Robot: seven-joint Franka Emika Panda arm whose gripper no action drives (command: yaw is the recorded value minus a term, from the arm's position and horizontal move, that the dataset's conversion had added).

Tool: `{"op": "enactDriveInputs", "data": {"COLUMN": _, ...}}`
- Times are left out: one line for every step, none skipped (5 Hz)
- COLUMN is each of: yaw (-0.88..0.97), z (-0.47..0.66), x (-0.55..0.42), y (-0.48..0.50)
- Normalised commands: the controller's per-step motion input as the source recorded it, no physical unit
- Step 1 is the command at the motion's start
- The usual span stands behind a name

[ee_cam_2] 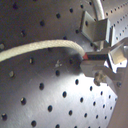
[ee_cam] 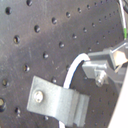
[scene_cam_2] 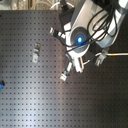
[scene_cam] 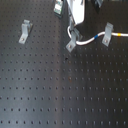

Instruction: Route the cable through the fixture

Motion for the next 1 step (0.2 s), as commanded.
{"op": "enactDriveInputs", "data": {"yaw": 0.0, "z": 0.0, "x": 0.004, "y": -0.012}}
